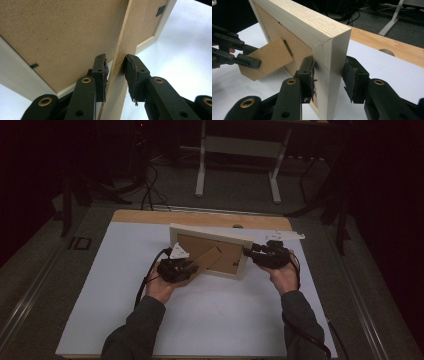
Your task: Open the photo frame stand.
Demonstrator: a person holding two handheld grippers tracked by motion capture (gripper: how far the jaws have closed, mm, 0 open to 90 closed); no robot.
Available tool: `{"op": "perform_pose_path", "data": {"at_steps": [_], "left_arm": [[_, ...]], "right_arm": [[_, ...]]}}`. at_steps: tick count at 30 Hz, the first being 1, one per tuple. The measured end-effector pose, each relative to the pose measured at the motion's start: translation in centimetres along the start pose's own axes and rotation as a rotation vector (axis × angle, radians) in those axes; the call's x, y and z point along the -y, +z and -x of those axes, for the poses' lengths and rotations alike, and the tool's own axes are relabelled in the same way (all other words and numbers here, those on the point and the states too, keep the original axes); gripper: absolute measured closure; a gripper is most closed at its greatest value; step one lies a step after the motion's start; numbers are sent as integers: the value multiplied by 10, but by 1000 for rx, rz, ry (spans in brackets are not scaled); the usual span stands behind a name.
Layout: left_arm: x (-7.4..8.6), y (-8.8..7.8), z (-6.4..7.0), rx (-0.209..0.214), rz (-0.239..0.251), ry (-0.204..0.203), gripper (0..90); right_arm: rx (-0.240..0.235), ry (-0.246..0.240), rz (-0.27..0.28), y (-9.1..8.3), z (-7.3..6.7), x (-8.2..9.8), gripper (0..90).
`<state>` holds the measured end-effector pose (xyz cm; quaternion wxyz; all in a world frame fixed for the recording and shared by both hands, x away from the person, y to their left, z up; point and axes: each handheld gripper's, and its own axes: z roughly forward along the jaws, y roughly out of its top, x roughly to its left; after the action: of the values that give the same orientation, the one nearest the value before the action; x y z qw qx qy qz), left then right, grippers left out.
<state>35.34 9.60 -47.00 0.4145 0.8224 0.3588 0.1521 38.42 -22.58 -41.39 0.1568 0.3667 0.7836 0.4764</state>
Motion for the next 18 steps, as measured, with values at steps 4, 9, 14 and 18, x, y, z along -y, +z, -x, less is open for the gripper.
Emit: {"op": "perform_pose_path", "data": {"at_steps": [4, 9, 14, 18], "left_arm": [[0, 0, 0, -19, 5, -10, 721], [1, -1, 1, -32, 5, -16, 734], [3, -2, -1, -49, 18, -34, 735], [3, -3, -2, -41, 28, -49, 744]], "right_arm": [[-7, -11, 2, 1, -2, -1, 616], [-22, -20, 9, 4, -6, -2, 616], [-40, -50, 4, 5, -12, -3, 617], [-52, -74, -7, 8, -18, -5, 621]]}}
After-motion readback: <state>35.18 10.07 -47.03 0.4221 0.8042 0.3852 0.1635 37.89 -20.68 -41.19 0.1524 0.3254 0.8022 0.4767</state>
